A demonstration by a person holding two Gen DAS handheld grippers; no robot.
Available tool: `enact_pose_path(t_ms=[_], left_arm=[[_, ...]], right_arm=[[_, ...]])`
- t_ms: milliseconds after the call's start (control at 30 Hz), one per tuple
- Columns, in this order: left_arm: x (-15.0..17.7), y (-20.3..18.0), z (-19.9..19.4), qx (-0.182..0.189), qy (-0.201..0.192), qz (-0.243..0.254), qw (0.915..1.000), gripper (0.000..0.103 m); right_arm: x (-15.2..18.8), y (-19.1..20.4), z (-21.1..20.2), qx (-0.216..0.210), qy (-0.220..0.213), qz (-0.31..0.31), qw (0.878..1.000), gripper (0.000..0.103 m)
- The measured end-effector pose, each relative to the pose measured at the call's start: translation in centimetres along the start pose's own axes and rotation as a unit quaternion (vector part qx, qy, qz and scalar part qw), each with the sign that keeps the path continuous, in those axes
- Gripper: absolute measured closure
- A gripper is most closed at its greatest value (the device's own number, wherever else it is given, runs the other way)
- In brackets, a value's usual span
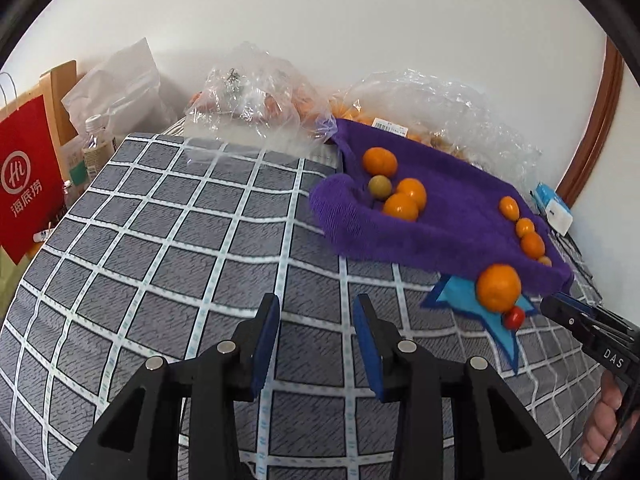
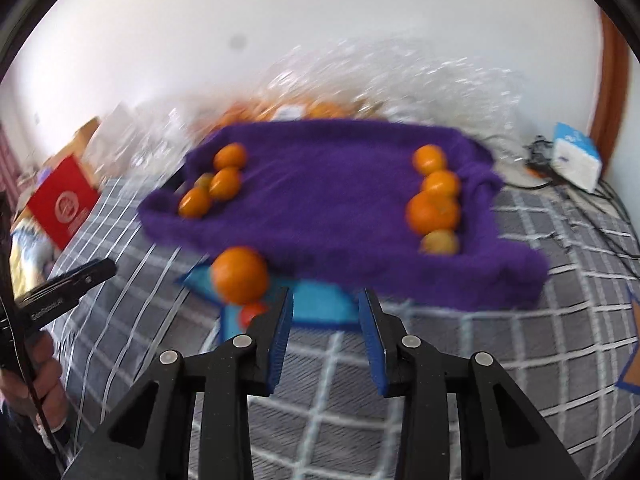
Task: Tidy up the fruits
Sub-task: 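Withdraw both grippers from the towel toward the blue star mat, then close the right gripper on the small red fruit while the left gripper grasps an orange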
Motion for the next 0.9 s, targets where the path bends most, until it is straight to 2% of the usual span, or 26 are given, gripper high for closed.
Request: enact_pose_path(t_ms=[300,467,600,700,900], left_arm=[[0.4,-0.9,0.3,0.019,0.011,0.008,0.9997,0.067],[0.3,-0.3,-0.1,0.023,0.000,-0.014,0.9996,0.067],[0.3,-0.1,-0.2,0.017,-0.003,-0.019,0.9997,0.067],[0.2,0.0,-0.2,0.015,-0.006,-0.025,0.9995,0.067],[0.4,-0.4,-0.2,0.028,-0.002,-0.022,0.9994,0.067]], right_arm=[[0.7,2.7,2.2,-0.013,0.023,-0.021,0.999,0.067],[0.7,3.6,3.3,-0.009,0.038,-0.029,0.999,0.067],[0.9,3.6,3.5,0.010,0.030,-0.045,0.998,0.078],[0.9,3.2,3.2,0.006,0.032,-0.040,0.999,0.079],[1.3,0.0,0.7,0.043,0.014,-0.029,0.999,0.079]])
Point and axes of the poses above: each gripper's, at about its wrist camera, not at the fingertips, and z roughly the way its jaws point, y to its left, x to its underside, the point moved 9 cm from there along z, roughly the way its jaws point, and after that the axes turned 3 degrees about -z, right-handed, at the moved point
